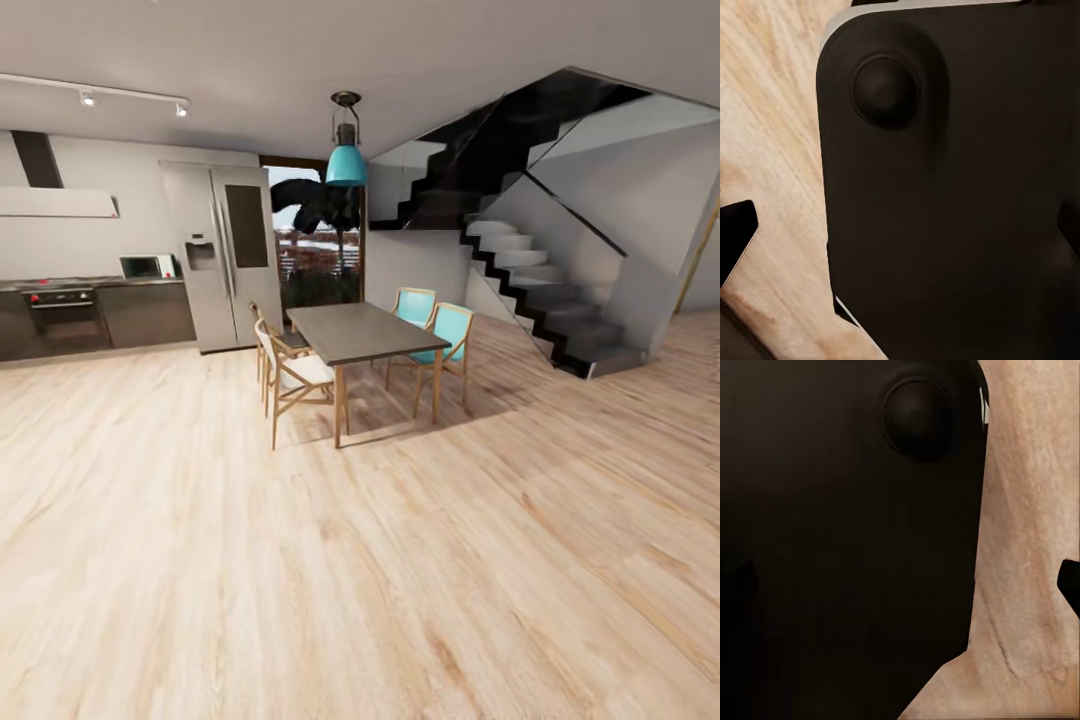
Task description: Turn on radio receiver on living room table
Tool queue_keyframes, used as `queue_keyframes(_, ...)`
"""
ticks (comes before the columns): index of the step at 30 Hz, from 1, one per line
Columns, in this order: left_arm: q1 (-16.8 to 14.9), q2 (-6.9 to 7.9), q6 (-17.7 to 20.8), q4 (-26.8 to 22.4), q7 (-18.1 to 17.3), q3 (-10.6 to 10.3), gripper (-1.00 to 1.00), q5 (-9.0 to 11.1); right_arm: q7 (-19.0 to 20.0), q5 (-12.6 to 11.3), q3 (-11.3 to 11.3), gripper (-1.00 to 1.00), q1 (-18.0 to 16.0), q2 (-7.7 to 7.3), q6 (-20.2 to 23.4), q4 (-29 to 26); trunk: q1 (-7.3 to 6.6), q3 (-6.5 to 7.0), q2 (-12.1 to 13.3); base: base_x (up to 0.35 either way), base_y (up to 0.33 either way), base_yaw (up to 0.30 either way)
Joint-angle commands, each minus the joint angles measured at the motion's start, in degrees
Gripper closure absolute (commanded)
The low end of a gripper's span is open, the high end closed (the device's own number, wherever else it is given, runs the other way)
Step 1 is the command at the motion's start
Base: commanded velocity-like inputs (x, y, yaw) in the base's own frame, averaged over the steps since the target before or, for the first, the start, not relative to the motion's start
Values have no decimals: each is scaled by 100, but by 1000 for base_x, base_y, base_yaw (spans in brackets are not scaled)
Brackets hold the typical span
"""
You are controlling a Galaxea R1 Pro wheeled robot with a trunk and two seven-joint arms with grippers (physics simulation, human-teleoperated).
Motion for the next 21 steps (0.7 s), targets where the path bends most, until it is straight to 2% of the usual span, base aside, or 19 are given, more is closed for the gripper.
queue_keyframes(1,0,0,0,0,0,0,-100,0,0,0,-3,-100,0,0,0,0,0,0,0,0,0,-283)
queue_keyframes(21,0,0,-1,0,0,0,-100,0,0,44,26,-100,0,0,0,0,0,0,0,0,0,-284)
